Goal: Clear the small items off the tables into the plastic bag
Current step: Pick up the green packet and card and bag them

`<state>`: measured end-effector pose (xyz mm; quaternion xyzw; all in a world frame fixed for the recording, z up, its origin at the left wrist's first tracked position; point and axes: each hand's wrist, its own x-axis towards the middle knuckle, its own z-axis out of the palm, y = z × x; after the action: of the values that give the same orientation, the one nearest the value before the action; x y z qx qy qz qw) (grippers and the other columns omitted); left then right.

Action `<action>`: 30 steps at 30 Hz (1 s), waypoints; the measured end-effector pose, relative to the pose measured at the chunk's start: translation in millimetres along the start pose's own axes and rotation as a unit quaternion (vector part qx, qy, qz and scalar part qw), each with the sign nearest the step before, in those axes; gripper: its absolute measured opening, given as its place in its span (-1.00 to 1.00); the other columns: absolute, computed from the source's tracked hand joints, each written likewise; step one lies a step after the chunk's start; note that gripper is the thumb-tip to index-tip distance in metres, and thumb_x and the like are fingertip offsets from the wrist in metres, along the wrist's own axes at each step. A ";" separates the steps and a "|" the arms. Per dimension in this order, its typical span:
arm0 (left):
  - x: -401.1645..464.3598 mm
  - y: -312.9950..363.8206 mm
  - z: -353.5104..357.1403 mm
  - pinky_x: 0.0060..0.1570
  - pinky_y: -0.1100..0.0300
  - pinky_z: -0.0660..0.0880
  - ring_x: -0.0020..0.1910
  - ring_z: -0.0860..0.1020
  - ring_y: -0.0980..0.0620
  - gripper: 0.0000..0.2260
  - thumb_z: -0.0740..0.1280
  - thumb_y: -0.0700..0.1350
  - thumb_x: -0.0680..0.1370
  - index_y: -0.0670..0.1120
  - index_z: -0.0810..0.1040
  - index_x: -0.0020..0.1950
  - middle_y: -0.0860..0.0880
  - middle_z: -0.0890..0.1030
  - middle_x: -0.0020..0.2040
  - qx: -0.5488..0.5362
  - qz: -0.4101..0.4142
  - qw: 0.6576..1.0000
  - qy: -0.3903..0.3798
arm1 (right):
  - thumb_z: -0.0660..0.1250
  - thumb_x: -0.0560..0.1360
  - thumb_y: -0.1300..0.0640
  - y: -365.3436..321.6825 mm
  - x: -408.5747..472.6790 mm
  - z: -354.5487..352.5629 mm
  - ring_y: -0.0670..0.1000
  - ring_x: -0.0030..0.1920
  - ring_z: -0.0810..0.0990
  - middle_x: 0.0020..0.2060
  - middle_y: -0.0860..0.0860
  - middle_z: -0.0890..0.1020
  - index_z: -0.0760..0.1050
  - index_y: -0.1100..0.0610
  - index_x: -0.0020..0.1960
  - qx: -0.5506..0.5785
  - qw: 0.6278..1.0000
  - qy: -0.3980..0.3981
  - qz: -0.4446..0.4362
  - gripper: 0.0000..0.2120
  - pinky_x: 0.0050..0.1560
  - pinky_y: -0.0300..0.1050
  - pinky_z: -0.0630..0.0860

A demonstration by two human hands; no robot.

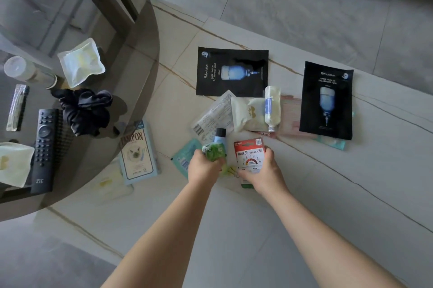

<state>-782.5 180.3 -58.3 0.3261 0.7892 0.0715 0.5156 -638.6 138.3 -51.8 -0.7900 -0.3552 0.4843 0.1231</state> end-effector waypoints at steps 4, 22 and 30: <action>-9.5 -18.2 2.5 -0.09 0.05 0.55 -0.12 0.59 -0.08 -0.84 0.44 -0.14 0.42 -0.09 0.50 -0.08 -0.07 0.60 -0.13 -0.065 -0.022 0.998 -0.012 | 0.56 0.26 0.04 3.1 -5.7 9.5 0.07 0.19 0.47 0.23 0.04 0.43 0.10 0.07 0.43 -0.009 1.000 0.000 -0.007 -0.09 0.16 0.02 0.49; -29.3 -24.5 -3.1 -0.09 0.04 0.59 -0.03 0.62 -0.11 -0.81 0.40 -0.26 0.48 -0.10 0.53 0.06 -0.13 0.63 0.02 -0.282 -0.078 0.943 -0.158 | 0.47 0.36 0.15 14.3 -12.4 8.3 0.05 -0.08 0.50 0.02 0.02 0.52 0.20 0.11 0.24 -0.009 1.000 0.022 0.004 -0.41 -0.10 -0.10 0.48; -71.1 -22.3 -28.5 -0.06 0.01 0.59 -0.02 0.62 -0.11 -0.81 0.37 -0.29 0.50 -0.11 0.53 0.07 -0.13 0.64 0.02 -0.357 -0.059 0.912 -0.195 | 0.51 0.35 0.10 -8.7 -40.3 -17.4 0.05 -0.05 0.53 -0.04 -0.02 0.51 0.25 0.11 0.17 -0.018 0.999 -0.006 -0.036 -0.45 -0.14 -0.10 0.50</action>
<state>-798.6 127.5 -0.7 0.0810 0.6126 0.2531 0.7444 -638.9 119.7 -11.2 -0.7759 -0.3932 0.4774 0.1240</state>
